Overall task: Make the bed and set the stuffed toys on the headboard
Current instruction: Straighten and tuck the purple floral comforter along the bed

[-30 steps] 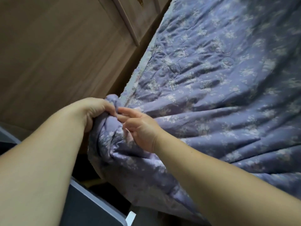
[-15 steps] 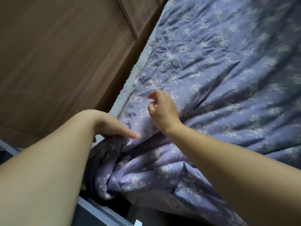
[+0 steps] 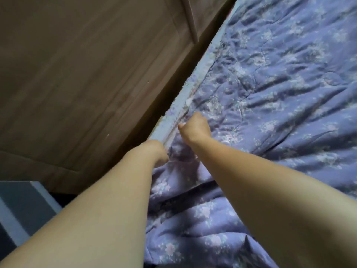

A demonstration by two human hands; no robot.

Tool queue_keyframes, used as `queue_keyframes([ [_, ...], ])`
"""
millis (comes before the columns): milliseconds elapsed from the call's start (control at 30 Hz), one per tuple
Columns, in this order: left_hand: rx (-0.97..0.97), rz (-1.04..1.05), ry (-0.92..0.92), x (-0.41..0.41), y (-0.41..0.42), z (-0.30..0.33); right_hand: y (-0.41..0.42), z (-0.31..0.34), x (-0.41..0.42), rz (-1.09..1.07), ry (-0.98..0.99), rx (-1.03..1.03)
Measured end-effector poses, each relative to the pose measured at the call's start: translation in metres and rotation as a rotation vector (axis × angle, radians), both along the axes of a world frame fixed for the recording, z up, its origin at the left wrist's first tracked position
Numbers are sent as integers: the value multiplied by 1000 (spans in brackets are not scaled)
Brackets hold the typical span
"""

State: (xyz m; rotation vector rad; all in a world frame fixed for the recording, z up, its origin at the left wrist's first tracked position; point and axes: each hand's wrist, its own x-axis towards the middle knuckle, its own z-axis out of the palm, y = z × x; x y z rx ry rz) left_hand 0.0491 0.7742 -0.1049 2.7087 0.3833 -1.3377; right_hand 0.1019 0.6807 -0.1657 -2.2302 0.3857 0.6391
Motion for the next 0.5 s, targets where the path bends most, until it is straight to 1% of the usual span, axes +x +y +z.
queue_keyframes([
  [67,14,55,3,1,-6,-17,1,-10,9,-34,27,-17],
  [133,-13,120,3,-3,-7,-30,0,-20,12,-23,53,-67],
  [200,-60,161,17,-9,-9,-39,-3,-25,13,29,46,-148],
  [267,-71,181,71,-13,-9,-43,-8,-25,14,117,31,-177],
  [333,-38,221,108,-10,0,-42,-9,-21,17,157,28,-116],
  [400,32,280,112,-2,19,-38,-3,-13,19,117,-17,-6],
  [500,150,451,-35,13,58,-29,20,8,24,15,-134,188],
])
